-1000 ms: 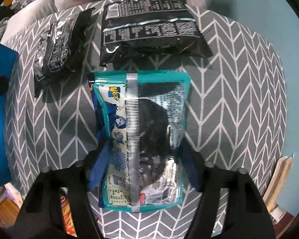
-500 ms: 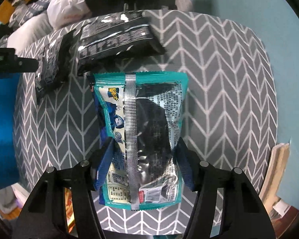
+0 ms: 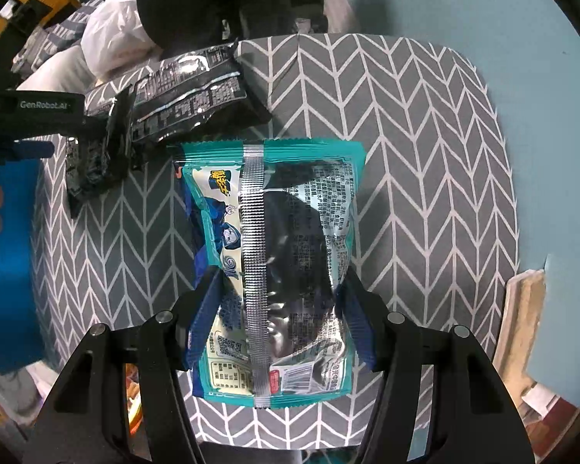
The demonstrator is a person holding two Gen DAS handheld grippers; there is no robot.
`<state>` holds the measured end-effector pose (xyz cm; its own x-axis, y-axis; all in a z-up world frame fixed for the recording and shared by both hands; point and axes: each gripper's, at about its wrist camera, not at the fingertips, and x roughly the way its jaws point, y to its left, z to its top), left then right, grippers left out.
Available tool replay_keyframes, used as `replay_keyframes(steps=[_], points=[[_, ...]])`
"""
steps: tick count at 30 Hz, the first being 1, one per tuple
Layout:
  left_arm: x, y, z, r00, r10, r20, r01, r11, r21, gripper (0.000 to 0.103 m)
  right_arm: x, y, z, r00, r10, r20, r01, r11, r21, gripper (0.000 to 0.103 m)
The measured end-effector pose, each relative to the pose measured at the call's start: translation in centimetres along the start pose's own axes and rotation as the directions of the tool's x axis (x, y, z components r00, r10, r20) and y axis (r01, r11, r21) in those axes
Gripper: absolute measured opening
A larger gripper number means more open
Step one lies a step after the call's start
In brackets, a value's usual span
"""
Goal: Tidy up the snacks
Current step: 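Grasp the teal clear bag with the right tool while the left tool grasps a black packet, then carry both packets over the box and open both tools to drop them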
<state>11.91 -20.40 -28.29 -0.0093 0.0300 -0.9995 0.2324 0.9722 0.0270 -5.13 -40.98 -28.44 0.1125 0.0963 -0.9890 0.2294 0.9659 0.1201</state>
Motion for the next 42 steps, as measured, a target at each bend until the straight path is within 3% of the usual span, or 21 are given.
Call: replay_keyframes(steps=[3,6,8,21,32,42], points=[[0.1,0.3,0.1,0.999,-0.036,-0.005,0.036,0.999,-0.026,0.084,-0.5,-0.1,0.1,1.000,0.007,0.008,-0.007,1.000,0.001,0.061],[0.1,0.6,0.1,0.995,-0.100,0.003,0.100,0.994,-0.050,0.063,-1.0,-0.1,0.1,1.000,0.014,0.014,-0.014,1.000,-0.003,0.061],[0.0,0.5,0.3,0.993,-0.116,0.002,0.116,0.992,-0.046,0.057,-1.3,-0.2,0.1,1.000,0.017,0.017,-0.017,1.000,-0.005,0.061],[-1.5,1.7,-1.1,0.995,-0.097,0.031,0.097,0.995,-0.005,0.056,-2.5,-0.4,-0.1,0.999,0.027,0.030,-0.027,1.000,-0.015,0.061],[-5.4,2.9,-6.0,0.995,-0.046,0.088,0.038,0.995,0.096,0.056,-4.5,1.9,0.4,0.998,0.029,0.059,-0.023,0.995,-0.094,0.061],[-9.9,4.9,-9.9,0.986,-0.057,0.154,0.039,0.992,0.119,0.056,-7.5,4.6,0.9,0.994,0.055,0.090,-0.041,0.988,-0.151,0.061]])
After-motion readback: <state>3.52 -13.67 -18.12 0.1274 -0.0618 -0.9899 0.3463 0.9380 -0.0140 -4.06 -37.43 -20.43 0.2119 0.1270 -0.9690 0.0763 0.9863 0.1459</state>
